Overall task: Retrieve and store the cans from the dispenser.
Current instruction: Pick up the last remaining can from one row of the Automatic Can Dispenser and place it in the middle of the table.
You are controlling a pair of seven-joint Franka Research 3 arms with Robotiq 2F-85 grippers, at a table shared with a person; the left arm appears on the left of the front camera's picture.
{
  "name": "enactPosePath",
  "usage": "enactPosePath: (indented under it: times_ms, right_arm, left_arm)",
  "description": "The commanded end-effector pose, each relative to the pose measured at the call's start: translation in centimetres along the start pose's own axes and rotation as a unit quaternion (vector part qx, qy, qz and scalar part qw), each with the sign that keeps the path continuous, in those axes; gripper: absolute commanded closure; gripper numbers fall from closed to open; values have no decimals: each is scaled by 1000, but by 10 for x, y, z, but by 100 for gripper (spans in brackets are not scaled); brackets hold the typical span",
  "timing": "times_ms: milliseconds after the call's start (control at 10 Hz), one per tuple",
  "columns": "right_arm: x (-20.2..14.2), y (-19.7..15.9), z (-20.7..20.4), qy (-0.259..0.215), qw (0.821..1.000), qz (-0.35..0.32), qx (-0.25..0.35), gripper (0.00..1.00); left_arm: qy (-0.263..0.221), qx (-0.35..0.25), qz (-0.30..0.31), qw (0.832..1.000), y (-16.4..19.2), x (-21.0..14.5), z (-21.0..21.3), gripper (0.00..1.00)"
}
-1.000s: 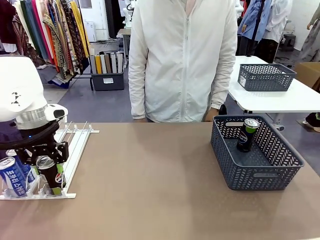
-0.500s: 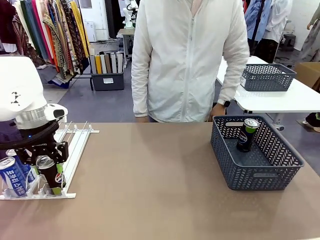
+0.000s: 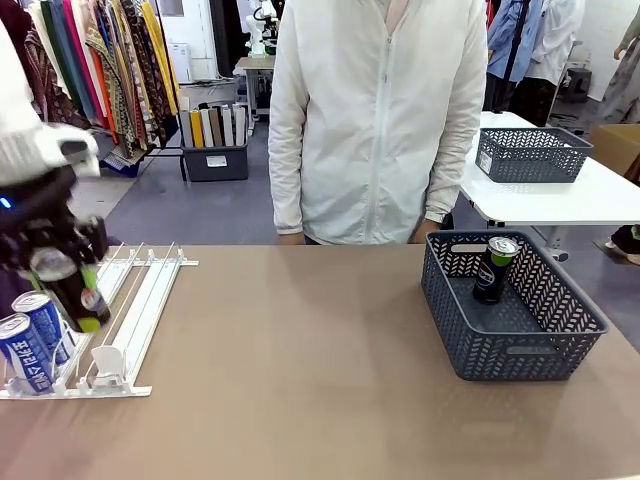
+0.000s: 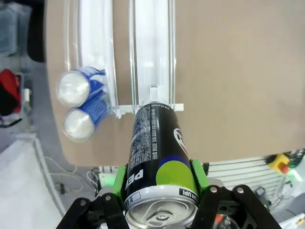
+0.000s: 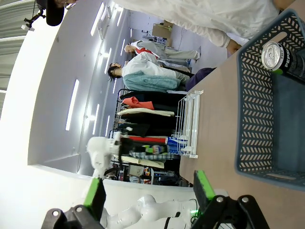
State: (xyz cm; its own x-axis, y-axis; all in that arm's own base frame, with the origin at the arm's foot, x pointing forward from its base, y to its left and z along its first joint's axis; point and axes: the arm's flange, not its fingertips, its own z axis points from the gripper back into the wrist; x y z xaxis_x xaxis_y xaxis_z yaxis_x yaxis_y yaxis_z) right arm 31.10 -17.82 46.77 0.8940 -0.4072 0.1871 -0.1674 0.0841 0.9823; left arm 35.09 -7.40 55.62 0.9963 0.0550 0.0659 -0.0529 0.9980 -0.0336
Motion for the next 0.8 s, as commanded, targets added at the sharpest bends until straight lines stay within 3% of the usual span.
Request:
enactPosePath:
  times_ms: [0, 100, 300, 400, 700]
  right_arm:
    - [0, 0, 2, 5, 1000, 13, -2, 0]
    - [0, 0, 2, 5, 1000, 13, -2, 0]
    - [0, 0, 2, 5, 1000, 13, -2, 0]
    - [0, 0, 2, 5, 1000, 13, -2, 0]
    - [0, 0, 2, 5, 1000, 13, -2, 0]
  left_arm:
    - [-17, -6, -23, 1000, 5, 4, 53, 100]
    - [-21, -30, -26, 999, 15, 5, 76, 100]
    - [-9, -66, -33, 997, 26, 4, 79, 100]
    - [-30, -23, -24, 999, 12, -9, 86, 100]
    - [-30, -23, -24, 999, 12, -9, 86, 100]
